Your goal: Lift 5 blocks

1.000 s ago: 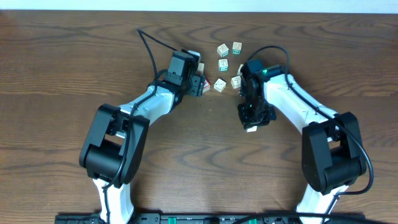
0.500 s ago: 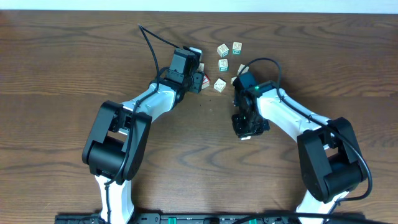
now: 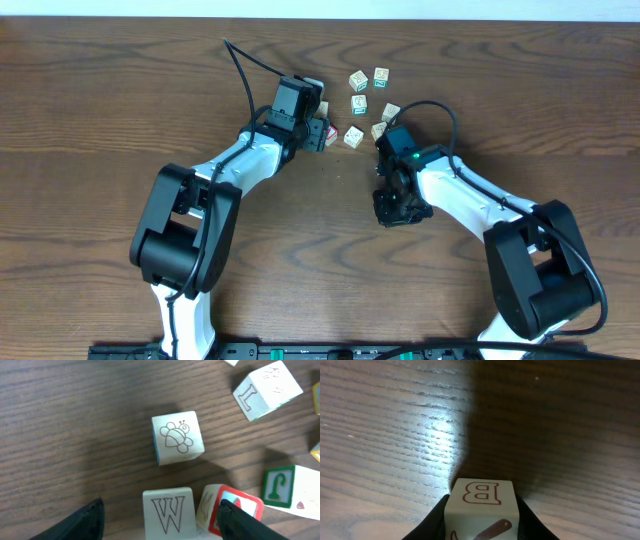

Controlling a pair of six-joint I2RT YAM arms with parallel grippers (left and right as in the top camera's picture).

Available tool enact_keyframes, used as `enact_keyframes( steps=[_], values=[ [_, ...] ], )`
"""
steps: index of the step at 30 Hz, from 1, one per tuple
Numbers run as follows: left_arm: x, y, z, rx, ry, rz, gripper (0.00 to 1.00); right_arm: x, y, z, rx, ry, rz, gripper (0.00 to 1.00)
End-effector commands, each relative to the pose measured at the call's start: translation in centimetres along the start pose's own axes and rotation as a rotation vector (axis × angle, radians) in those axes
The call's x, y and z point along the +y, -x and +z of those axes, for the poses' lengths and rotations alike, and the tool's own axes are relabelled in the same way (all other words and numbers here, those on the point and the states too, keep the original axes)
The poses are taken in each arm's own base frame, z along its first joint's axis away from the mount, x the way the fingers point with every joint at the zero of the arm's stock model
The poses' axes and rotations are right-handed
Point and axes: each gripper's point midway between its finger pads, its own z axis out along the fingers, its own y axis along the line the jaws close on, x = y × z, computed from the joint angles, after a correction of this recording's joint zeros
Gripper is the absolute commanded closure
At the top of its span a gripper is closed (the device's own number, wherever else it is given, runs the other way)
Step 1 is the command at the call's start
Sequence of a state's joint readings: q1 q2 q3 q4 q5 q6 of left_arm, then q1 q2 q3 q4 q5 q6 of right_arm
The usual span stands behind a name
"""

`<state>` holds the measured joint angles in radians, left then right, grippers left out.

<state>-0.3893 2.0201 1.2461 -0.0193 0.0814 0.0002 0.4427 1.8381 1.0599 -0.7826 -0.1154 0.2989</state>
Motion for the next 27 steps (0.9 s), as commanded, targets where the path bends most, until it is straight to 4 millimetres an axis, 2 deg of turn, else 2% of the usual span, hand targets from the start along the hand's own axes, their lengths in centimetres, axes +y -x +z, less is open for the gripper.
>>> enact_keyframes(
  steps=[1,12,19,23,27],
  values=[
    [-0.8,2.6,-2.1,-0.071,-0.027,0.010,0.22,-0.8,-3.9,4.4,0.144,-0.020,0.024,0.98],
    [-1.1,6.4,-2.9,-0.159,-0.033,0.013,0.17,0.1,-4.8,5.4,0.144,0.010,0.042,0.98],
    [-1.2,8.0,-1.2,-0.174,-0.035,0.013,0.17,0.8,-4.5,5.5,0.125,0.014,0.041,0.98],
    [-1.2,7.9,0.2,-0.159,-0.034,0.013,0.21,0.9,-4.4,5.5,0.122,0.015,0.048,0.96],
    [-1.0,6.6,1.6,-0.124,-0.031,0.011,0.21,0.7,-4.5,5.6,0.120,0.005,0.068,0.96]
  ],
)
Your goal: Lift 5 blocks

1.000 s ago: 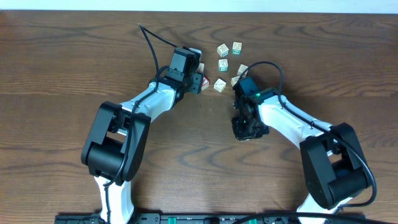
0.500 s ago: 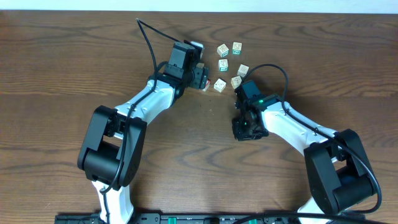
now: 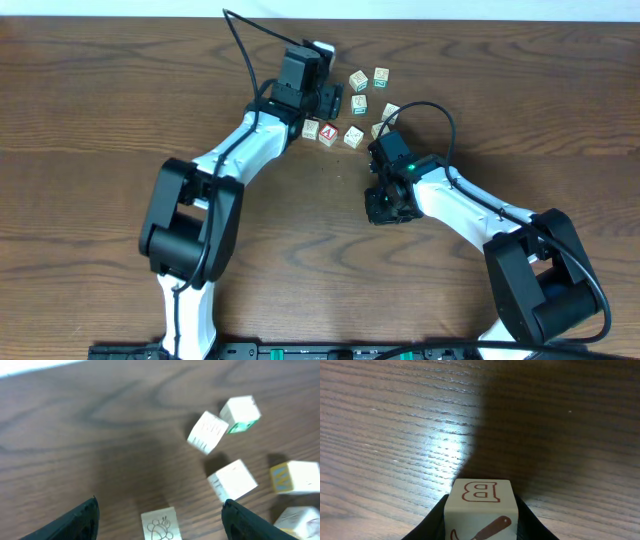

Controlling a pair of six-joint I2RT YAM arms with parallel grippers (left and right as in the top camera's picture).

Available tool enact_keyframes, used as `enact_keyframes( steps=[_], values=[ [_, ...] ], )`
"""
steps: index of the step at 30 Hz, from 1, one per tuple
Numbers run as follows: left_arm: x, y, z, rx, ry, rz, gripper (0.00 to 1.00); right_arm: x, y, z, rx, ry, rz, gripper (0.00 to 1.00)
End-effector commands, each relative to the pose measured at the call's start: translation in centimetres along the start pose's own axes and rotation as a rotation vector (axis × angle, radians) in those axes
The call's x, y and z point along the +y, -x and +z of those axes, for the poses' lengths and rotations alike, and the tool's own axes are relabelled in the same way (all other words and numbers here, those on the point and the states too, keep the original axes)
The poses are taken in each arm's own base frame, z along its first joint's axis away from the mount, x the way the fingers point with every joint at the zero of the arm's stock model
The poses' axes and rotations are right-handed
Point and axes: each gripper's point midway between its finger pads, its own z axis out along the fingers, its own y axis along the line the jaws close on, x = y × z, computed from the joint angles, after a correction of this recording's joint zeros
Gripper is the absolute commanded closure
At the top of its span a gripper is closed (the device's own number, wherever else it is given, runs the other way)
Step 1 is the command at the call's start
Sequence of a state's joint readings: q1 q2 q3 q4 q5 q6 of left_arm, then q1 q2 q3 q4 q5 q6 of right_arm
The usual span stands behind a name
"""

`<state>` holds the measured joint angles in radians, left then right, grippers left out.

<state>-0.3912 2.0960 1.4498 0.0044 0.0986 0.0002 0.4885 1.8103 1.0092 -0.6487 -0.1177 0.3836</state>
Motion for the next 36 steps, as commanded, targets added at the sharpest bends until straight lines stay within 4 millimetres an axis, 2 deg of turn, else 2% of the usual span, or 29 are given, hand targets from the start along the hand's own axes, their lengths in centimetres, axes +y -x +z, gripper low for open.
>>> enact_keyframes(
  steps=[1,4,8,14,27,31,35,36],
  values=[
    [0.0,-1.4,1.5,0.039,-0.001,0.004,0.22,-1.6,-6.0,4.7,0.214,-0.044,0.050,0.96],
    [0.1,-2.3,2.0,0.058,0.000,0.003,0.22,-1.9,-6.4,4.9,0.220,-0.047,0.058,0.97],
    [0.1,-2.4,2.2,0.058,0.001,0.003,0.23,-2.6,-7.3,5.2,0.239,-0.060,0.074,0.97],
    [0.3,-2.5,2.3,0.062,0.004,0.000,0.36,-3.2,-8.4,5.4,0.264,-0.070,0.081,0.97],
    [0.9,-4.1,3.4,0.094,0.011,-0.006,0.37,-3.2,-8.7,5.3,0.276,-0.072,0.092,0.96],
    [0.9,-4.6,3.8,0.101,0.011,-0.007,0.43,-3.2,-8.7,5.3,0.276,-0.073,0.099,0.95],
    [1.0,-5.3,4.2,0.118,0.012,-0.009,0.57,-3.2,-8.7,5.3,0.275,-0.073,0.099,0.94],
    [1.0,-5.4,4.2,0.122,0.012,-0.009,0.60,-3.2,-8.6,5.4,0.270,-0.071,0.098,0.91]
  ],
)
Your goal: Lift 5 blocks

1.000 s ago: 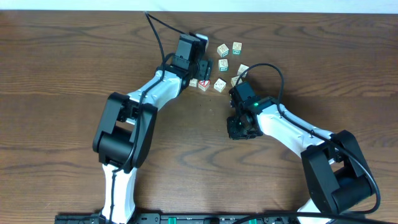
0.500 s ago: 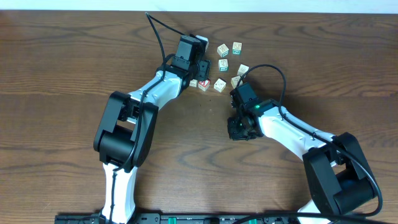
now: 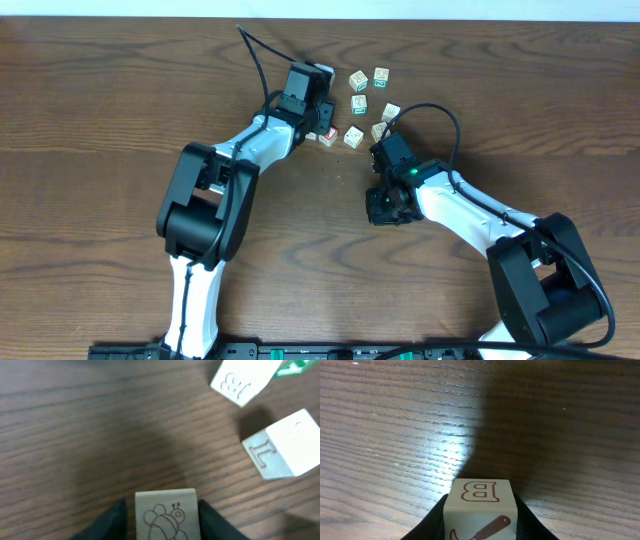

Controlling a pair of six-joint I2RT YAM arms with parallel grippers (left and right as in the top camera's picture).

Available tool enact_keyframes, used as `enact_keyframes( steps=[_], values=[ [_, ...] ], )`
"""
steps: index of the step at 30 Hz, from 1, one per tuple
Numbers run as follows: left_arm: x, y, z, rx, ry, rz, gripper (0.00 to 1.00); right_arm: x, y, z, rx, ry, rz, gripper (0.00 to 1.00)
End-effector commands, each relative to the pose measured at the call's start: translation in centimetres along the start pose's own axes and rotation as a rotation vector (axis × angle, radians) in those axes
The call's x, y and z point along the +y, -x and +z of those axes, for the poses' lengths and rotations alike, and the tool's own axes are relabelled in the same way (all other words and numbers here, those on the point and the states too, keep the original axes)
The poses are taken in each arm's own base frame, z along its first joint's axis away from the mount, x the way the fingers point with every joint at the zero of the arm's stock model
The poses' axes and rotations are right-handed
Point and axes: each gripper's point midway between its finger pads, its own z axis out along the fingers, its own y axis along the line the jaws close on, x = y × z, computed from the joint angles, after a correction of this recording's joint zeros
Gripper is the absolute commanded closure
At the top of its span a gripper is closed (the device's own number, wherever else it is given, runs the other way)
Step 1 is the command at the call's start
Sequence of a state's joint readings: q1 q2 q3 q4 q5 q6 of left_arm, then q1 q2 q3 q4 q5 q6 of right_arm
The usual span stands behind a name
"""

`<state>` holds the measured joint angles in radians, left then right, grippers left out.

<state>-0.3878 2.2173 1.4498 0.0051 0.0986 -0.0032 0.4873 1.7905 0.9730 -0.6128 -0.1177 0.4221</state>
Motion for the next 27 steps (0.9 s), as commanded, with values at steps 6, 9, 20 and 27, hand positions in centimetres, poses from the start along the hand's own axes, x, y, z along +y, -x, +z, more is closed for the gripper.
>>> enact_keyframes(
  steps=[6,9,20,27],
  values=[
    [0.2,0.9,-0.3,-0.016,0.001,0.003,0.65,-3.2,-7.9,5.2,0.271,-0.077,0.058,0.68],
    [0.1,1.6,-1.1,-0.029,0.003,0.004,0.65,-3.3,-8.3,5.1,0.284,-0.082,0.060,0.74],
    [0.3,2.2,-1.8,-0.035,0.014,0.004,0.65,-2.7,-7.8,4.7,0.285,-0.072,0.058,0.37],
    [0.2,2.4,-2.3,-0.034,0.014,0.005,0.66,-1.2,-4.0,2.2,0.198,-0.054,0.029,0.35]
  ],
)
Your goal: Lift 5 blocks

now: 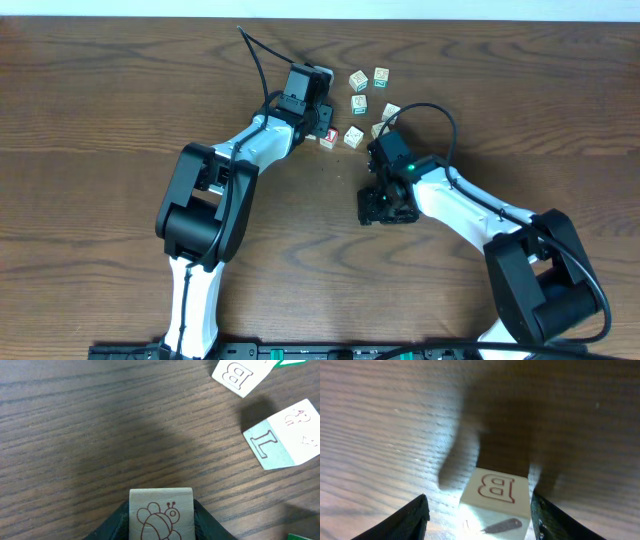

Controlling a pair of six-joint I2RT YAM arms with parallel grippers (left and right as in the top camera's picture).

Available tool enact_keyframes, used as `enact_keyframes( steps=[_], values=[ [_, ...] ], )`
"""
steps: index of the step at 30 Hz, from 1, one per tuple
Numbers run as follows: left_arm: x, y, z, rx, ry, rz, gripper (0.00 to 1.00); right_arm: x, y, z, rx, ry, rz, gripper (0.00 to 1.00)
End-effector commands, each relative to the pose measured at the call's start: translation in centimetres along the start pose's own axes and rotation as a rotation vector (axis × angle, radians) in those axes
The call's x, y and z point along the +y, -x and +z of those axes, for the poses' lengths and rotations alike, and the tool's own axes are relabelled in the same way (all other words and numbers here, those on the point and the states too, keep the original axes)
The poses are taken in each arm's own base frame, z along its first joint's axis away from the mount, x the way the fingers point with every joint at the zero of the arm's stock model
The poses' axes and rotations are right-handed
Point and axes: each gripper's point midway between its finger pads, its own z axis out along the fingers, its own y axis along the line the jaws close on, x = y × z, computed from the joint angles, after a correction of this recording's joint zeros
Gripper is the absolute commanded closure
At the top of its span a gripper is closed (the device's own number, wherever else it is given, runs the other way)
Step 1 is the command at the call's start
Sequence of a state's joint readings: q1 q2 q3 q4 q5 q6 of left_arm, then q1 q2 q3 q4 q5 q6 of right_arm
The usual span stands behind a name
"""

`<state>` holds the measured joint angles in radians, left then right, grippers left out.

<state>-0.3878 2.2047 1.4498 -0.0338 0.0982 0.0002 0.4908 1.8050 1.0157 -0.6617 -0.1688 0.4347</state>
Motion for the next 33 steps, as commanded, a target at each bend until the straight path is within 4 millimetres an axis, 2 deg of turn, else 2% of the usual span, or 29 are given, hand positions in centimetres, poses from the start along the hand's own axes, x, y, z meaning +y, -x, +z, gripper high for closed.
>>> enact_keyframes(
  steps=[1,4,6,8,12,14,16,17,20,25,29,33],
  values=[
    [0.2,2.8,-2.1,-0.062,0.012,0.002,0.69,-2.2,-3.1,1.9,0.136,-0.099,0.018,0.35],
    [0.2,3.7,-3.2,-0.082,0.013,0.006,0.75,-1.8,-0.9,-1.3,0.044,-0.123,0.001,0.32],
    [0.6,4.6,-4.0,-0.104,0.029,0.003,0.76,-1.3,0.6,-4.0,-0.038,-0.114,-0.023,0.20],
    [0.8,5.2,-4.8,-0.118,0.036,-0.001,0.76,-0.9,1.7,-6.3,-0.112,-0.083,-0.029,0.14],
    [1.3,5.6,-6.4,-0.114,0.043,-0.008,0.78,-1.2,2.9,-9.9,-0.215,-0.040,-0.028,0.01],
    [1.6,5.6,-7.0,-0.107,0.047,-0.012,0.81,-2.0,3.0,-10.9,-0.226,-0.043,-0.012,0.01],
    [1.7,5.4,-7.4,-0.092,0.049,-0.015,0.81,-3.0,2.9,-11.4,-0.211,-0.056,0.009,0.02],
    [1.7,5.1,-7.6,-0.079,0.049,-0.016,0.85,-3.5,2.8,-11.6,-0.203,-0.062,0.020,0.04],
    [1.7,3.6,-7.6,-0.016,0.052,-0.018,0.88,-4.7,3.0,-11.8,-0.201,-0.071,0.048,0.06],
    [1.7,1.5,-7.7,0.069,0.056,-0.031,0.91,-5.6,3.8,-12.1,-0.226,-0.080,0.012,0.02],
    [1.2,-0.2,-8.3,0.141,0.054,-0.049,0.93,-6.7,5.3,-11.9,-0.261,-0.093,-0.008,0.01],
    [0.2,-1.8,-10.0,0.218,0.049,-0.036,0.93,-8.1,7.6,-10.3,-0.280,-0.090,0.024,0.01]
  ],
)
